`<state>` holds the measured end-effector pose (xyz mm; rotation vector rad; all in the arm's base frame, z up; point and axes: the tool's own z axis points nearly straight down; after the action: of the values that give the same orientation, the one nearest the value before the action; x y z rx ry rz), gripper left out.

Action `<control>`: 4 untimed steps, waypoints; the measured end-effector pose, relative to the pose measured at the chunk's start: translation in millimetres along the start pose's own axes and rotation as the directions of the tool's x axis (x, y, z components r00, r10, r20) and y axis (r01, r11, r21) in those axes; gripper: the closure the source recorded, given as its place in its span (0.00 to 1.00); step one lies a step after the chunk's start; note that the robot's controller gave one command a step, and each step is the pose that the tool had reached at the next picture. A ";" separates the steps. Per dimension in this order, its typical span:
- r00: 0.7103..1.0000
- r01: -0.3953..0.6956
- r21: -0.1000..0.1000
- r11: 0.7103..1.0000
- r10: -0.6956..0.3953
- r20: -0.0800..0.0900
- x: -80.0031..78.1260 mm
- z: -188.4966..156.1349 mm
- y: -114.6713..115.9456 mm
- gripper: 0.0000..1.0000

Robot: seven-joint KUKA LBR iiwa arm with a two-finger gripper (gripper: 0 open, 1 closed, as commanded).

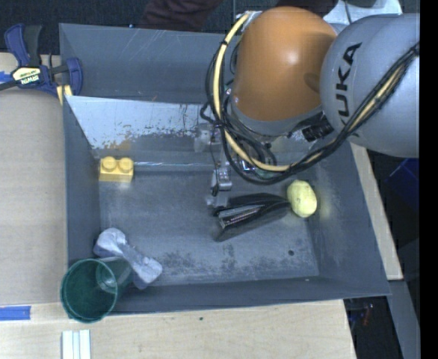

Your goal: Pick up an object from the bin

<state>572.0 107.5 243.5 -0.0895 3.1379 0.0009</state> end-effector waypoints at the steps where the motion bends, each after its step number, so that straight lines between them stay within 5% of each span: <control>1: 0.994 0.105 0.000 0.994 -0.105 0.001 -13.2 18.7 -50.3 0.00; 2: 0.998 0.067 -0.002 0.998 -0.067 0.005 -15.1 26.3 -14.0 0.00; 3: 0.995 0.103 -0.003 0.995 -0.103 0.004 15.5 26.9 -14.6 0.00; 4: 0.998 0.067 0.000 0.998 -0.067 0.007 8.1 30.5 -7.8 0.00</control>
Offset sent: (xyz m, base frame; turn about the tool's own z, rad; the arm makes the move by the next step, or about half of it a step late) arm 0.0134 0.0238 -0.0301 -0.0423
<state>564.4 99.3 212.9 -0.1938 3.1258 0.0014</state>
